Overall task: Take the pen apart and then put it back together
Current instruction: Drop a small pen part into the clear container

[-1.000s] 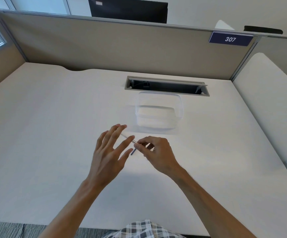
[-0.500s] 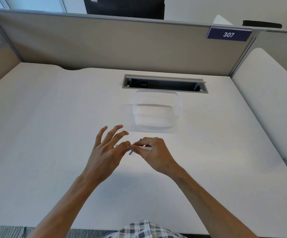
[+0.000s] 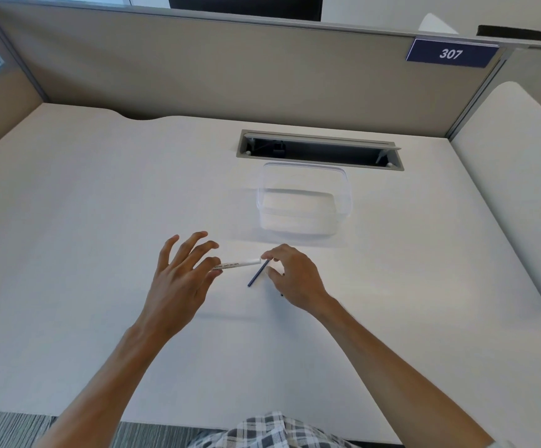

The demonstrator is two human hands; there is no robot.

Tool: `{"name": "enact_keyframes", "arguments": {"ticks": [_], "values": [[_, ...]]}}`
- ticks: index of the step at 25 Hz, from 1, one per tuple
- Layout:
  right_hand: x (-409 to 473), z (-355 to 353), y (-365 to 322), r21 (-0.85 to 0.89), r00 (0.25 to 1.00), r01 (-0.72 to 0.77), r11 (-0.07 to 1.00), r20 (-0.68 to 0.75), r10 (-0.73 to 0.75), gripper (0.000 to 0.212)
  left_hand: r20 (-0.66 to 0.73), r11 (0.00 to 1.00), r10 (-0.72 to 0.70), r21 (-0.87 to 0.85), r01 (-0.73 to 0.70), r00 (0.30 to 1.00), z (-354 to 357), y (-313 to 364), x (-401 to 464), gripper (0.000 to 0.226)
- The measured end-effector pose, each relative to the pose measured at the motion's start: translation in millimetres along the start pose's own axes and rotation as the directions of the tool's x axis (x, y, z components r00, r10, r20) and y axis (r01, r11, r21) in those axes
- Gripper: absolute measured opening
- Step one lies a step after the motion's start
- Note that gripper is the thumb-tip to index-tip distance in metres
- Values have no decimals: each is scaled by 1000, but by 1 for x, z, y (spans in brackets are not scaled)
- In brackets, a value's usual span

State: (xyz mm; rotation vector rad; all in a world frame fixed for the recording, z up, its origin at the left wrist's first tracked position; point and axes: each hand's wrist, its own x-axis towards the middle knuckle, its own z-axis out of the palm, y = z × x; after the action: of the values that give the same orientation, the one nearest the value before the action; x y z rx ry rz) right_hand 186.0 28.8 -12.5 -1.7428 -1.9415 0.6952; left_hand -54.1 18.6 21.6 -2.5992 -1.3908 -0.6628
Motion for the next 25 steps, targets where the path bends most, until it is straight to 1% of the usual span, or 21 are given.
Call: {"name": "enact_keyframes", "arguments": {"ticks": [4, 7, 9, 12, 17, 19, 25], "values": [[13, 16, 7, -203, 989, 141, 969, 73, -129, 32, 9, 1000, -20, -1, 20, 1000, 1, -3, -4, 26], [21, 19, 11, -273, 979, 198, 941, 103, -176, 32, 19, 1000, -25, -9, 26, 999, 2, -5, -6, 28], [24, 20, 13, -303, 973, 229, 925, 106, -206, 27, 28, 1000, -23, -7, 23, 999, 3, -5, -7, 27], [26, 22, 15, -326, 961, 276, 904, 109, -254, 15, 39, 1000, -17, -12, 17, 999, 6, -4, -7, 27], [25, 23, 21, -378, 930, 360, 853, 72, -361, 1, 40, 1000, -7, -8, 7, 999, 8, -2, -4, 29], [25, 20, 20, -382, 923, 368, 848, 37, -384, 2, 37, 1000, -1, -2, 1, 999, 9, -2, -3, 28], [31, -8, 14, -329, 921, 335, 883, -85, -381, 7, 1, 1000, 1, 16, -1, 1000, 4, -1, 0, 29]]}}
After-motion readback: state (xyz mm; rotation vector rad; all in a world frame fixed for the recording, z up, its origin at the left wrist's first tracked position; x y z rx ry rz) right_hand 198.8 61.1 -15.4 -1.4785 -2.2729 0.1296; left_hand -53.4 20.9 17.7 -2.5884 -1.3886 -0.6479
